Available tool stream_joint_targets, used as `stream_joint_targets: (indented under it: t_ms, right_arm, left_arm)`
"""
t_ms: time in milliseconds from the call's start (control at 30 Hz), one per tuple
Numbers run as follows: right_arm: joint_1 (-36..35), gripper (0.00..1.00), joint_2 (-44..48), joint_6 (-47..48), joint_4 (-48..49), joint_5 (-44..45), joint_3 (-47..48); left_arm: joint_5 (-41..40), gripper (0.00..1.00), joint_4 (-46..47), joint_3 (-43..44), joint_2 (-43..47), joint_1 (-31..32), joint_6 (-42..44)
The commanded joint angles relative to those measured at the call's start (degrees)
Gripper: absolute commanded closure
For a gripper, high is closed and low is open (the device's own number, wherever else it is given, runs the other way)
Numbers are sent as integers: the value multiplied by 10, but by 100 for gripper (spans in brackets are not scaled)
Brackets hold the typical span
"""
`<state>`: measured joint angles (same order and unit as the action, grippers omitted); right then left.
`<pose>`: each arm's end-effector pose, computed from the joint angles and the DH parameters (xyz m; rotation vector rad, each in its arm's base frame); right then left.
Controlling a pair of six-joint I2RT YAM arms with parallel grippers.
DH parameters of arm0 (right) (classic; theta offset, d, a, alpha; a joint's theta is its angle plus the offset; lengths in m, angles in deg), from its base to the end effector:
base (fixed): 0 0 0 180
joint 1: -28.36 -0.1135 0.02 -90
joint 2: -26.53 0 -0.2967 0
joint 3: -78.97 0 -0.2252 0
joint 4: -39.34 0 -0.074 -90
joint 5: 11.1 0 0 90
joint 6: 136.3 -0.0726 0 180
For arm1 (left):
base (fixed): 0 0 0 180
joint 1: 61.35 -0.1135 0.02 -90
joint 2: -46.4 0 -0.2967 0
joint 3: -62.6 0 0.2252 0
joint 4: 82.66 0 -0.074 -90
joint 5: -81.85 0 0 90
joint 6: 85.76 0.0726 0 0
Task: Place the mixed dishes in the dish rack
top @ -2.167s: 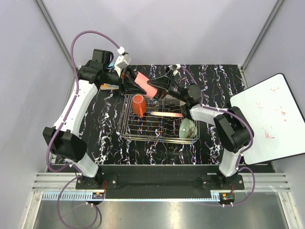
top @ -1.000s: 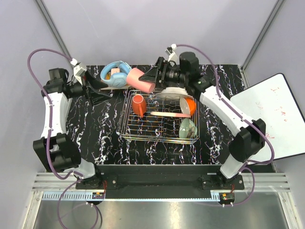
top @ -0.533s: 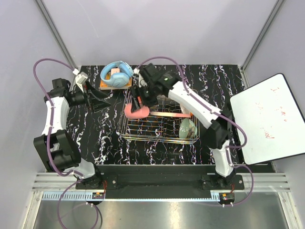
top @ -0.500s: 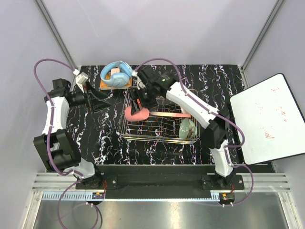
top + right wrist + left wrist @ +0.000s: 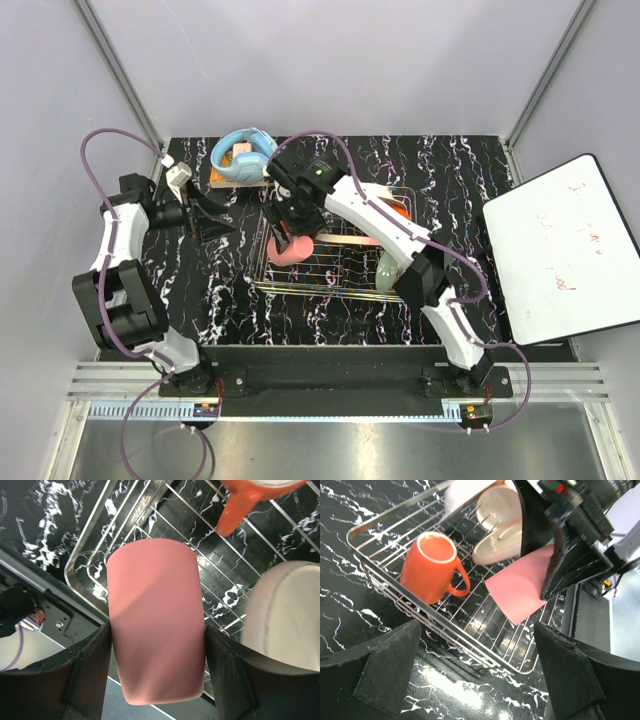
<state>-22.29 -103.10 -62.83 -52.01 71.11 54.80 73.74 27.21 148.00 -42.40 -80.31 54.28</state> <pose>0.2921 0.3717 0.3090 -0.8652 2.6755 0.5022 0.2716 0.0173 0.3160 0.7167 1.7136 -1.1667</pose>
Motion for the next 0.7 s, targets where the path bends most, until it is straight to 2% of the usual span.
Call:
stream_joint_targets:
  t_ms: [0, 267, 667]
  right_arm:
    - [-22, 100, -29, 3, -16, 10, 48]
    - [-26, 100, -45, -6, -14, -5, 107]
    - [-28, 100, -38, -10, -2, -32, 117]
  left_arm:
    - [-33, 1, -5, -25, 2, 16, 87]
    - [-89, 1, 6, -68, 0, 58, 123]
    - [-114, 1, 76, -82, 4, 103, 52]
